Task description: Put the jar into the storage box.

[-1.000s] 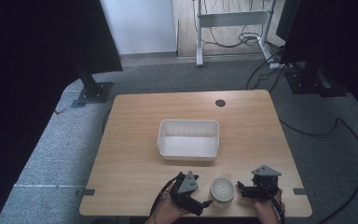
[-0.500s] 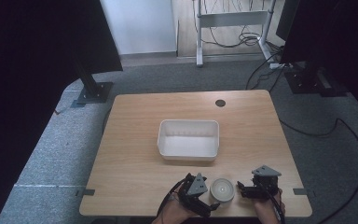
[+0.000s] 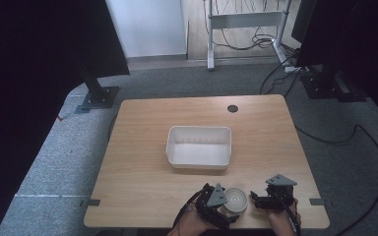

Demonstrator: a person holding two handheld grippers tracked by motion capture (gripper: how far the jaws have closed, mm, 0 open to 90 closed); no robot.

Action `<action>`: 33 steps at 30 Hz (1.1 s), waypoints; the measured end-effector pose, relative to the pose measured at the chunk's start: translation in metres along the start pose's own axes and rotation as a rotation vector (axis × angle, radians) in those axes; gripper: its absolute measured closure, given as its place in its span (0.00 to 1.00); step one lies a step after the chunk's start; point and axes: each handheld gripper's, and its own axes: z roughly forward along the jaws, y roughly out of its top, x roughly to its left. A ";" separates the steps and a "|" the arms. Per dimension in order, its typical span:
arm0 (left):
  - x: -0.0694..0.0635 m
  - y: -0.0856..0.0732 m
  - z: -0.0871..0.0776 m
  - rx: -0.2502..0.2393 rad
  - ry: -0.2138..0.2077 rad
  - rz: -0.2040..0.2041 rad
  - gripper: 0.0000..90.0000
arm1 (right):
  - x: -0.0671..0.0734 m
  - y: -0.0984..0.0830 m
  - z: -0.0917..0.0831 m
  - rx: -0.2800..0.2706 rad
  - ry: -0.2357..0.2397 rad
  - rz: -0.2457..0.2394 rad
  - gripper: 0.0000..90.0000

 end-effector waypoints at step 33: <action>-0.006 0.010 0.015 0.021 0.062 -0.015 0.12 | 0.000 0.000 0.000 0.001 0.006 -0.002 0.03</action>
